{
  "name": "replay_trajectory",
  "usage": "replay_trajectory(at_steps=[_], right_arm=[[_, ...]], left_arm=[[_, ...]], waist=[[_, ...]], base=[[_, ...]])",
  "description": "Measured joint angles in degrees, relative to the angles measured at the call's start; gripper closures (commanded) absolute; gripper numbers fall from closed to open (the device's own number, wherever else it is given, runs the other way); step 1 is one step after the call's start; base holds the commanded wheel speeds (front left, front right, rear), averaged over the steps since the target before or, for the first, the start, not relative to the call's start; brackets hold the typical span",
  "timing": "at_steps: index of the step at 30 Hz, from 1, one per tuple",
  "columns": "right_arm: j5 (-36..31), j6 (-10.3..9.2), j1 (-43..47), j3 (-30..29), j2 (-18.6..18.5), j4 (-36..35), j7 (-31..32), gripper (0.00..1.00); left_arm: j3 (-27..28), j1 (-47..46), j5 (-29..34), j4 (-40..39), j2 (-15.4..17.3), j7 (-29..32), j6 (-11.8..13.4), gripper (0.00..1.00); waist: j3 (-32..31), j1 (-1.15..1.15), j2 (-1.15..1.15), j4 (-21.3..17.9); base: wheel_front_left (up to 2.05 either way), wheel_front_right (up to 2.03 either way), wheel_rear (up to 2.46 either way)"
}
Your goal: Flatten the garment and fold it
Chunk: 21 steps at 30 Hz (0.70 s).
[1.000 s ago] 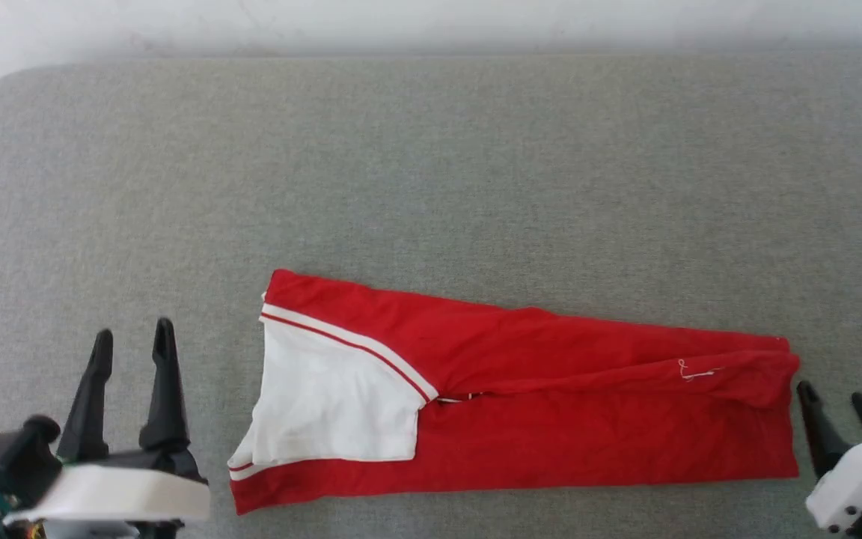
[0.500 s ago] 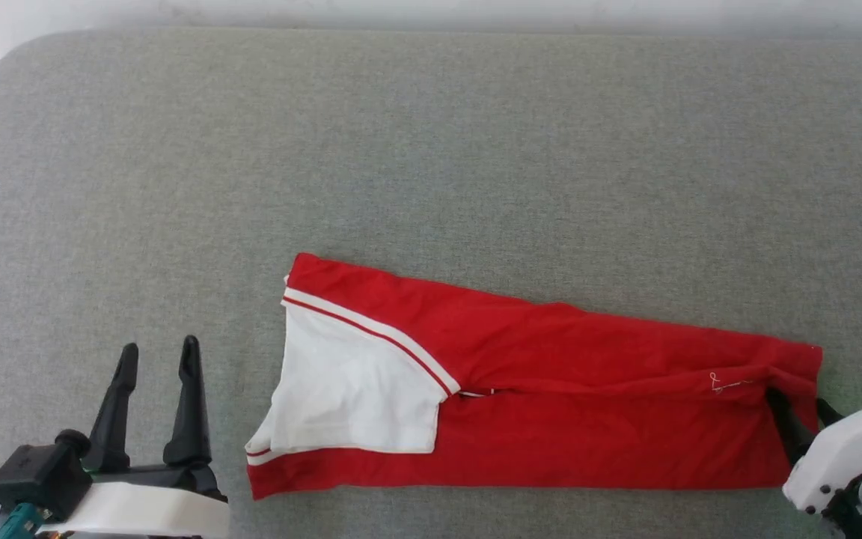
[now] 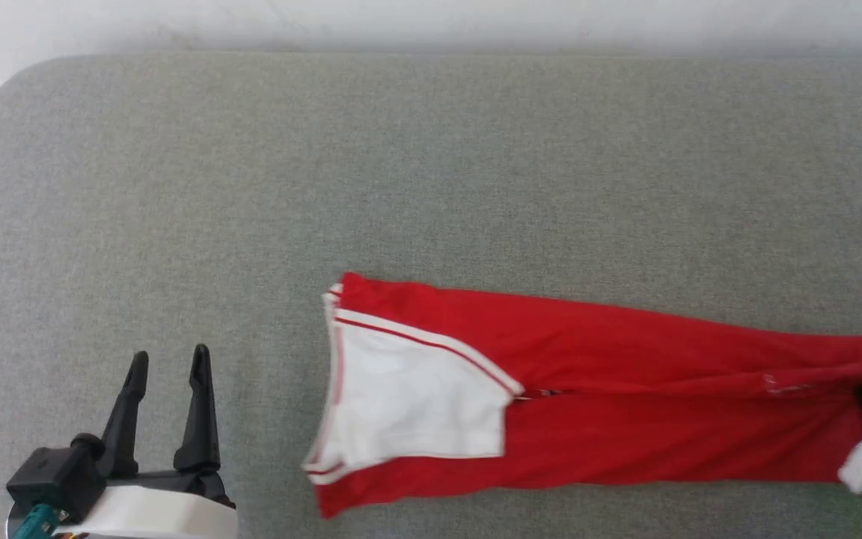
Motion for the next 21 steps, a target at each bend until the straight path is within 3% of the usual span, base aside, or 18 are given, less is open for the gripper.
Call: replay_trajectory(at_steps=[5,9,12,21], right_arm=[[-4.3,-0.01,-0.2,-6.8,-2.5,-2.1,1.4,1.00],[-4.7,-0.02,0.0,-7.0,-3.0,-4.4,1.8,1.00],[-3.2,-0.03,0.8,-2.6,-2.3,-6.8,2.8,1.00],[7.5,-0.09,3.3,17.9,-0.6,-17.2,11.9,1.00]], left_arm=[[-0.5,0.2,0.9,0.8,0.1,0.0,0.3,0.00],[-0.6,0.4,0.9,1.2,0.1,0.0,0.6,0.00],[-0.7,0.8,0.9,1.5,-0.1,0.0,0.7,0.00],[-1.6,0.7,0.7,2.0,-1.1,0.0,0.7,0.00]], waist=[[-1.1,0.00,0.00,-0.4],[-1.7,0.00,0.00,-0.5],[-2.0,0.00,0.00,-0.8],[-2.5,0.00,0.00,-0.8]], base=[[0.00,0.00,0.00],[0.00,0.00,0.00],[0.00,0.00,0.00],[0.00,0.00,0.00]])
